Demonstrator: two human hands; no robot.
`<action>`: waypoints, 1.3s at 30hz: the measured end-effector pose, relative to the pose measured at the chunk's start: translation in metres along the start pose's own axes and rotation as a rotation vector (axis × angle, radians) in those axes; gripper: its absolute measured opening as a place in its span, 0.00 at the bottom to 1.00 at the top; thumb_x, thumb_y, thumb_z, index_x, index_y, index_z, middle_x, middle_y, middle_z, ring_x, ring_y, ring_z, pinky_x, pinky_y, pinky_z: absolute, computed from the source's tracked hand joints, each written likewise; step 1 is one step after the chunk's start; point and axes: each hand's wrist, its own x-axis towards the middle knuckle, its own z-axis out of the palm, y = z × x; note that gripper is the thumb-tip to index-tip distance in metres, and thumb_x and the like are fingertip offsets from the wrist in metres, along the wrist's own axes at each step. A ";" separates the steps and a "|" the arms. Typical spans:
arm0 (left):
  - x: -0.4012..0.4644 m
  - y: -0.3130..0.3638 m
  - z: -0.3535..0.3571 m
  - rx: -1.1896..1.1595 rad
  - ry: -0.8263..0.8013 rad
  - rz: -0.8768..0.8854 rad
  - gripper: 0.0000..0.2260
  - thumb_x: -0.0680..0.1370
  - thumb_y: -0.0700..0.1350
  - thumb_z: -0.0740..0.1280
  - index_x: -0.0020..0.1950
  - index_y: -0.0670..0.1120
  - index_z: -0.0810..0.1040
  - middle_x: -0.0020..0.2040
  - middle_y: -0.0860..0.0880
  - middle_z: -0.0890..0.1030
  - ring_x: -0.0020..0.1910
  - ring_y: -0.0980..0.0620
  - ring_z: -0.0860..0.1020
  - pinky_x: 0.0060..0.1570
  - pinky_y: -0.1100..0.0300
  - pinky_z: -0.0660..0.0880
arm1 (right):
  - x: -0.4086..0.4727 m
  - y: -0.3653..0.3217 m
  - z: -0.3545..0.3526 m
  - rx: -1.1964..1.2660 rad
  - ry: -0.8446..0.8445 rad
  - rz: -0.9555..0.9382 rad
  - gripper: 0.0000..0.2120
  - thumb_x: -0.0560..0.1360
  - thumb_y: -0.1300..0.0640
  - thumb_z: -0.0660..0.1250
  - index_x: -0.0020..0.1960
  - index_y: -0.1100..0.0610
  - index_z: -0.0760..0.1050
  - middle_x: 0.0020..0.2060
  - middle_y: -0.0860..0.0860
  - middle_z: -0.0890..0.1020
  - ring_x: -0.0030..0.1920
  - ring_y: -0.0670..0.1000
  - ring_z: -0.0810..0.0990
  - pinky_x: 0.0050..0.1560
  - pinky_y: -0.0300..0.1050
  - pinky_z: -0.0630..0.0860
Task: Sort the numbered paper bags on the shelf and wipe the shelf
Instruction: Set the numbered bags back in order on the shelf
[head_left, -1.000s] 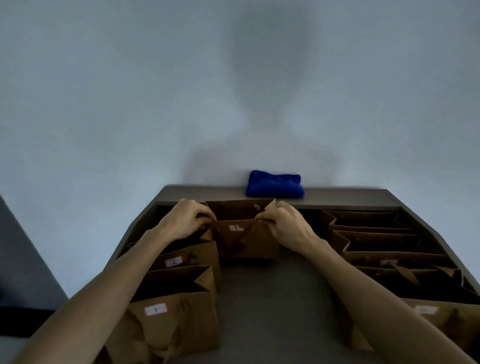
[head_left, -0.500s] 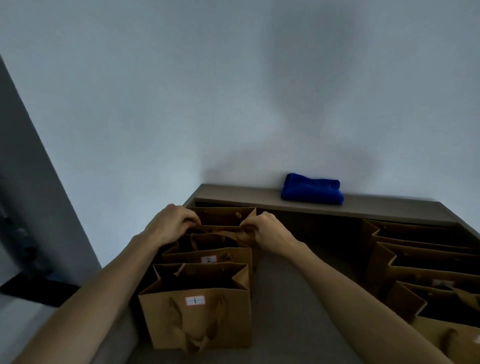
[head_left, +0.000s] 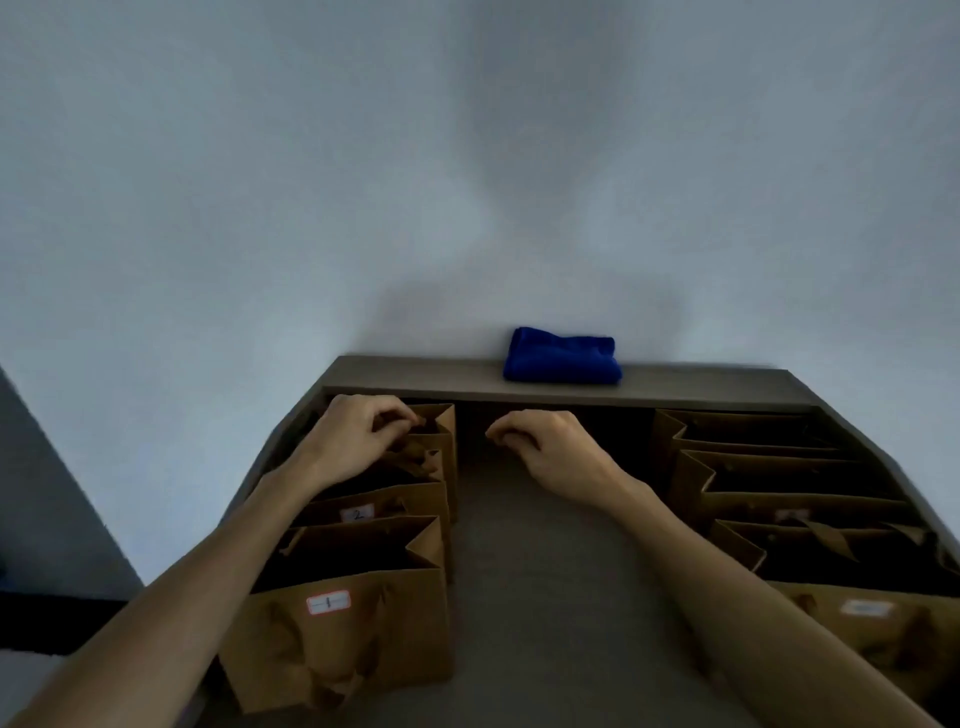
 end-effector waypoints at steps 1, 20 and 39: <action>0.005 0.014 0.008 -0.041 -0.014 0.040 0.07 0.79 0.46 0.66 0.53 0.54 0.82 0.47 0.59 0.82 0.42 0.67 0.78 0.42 0.72 0.70 | -0.012 0.006 -0.010 -0.012 0.013 0.021 0.13 0.81 0.59 0.61 0.63 0.49 0.76 0.58 0.44 0.80 0.58 0.39 0.76 0.51 0.28 0.70; 0.109 0.199 0.175 -0.054 -0.301 0.432 0.17 0.79 0.42 0.63 0.67 0.54 0.73 0.67 0.53 0.73 0.65 0.55 0.72 0.64 0.50 0.73 | -0.173 0.111 -0.145 -0.337 0.015 0.445 0.10 0.81 0.52 0.61 0.58 0.49 0.79 0.46 0.40 0.80 0.45 0.39 0.78 0.48 0.34 0.73; 0.112 0.182 0.164 -0.083 -0.199 0.400 0.11 0.80 0.44 0.64 0.61 0.46 0.79 0.59 0.47 0.81 0.50 0.56 0.79 0.51 0.64 0.75 | -0.207 0.104 -0.142 -0.304 0.037 0.384 0.11 0.79 0.50 0.64 0.57 0.49 0.81 0.43 0.36 0.78 0.46 0.39 0.78 0.47 0.32 0.71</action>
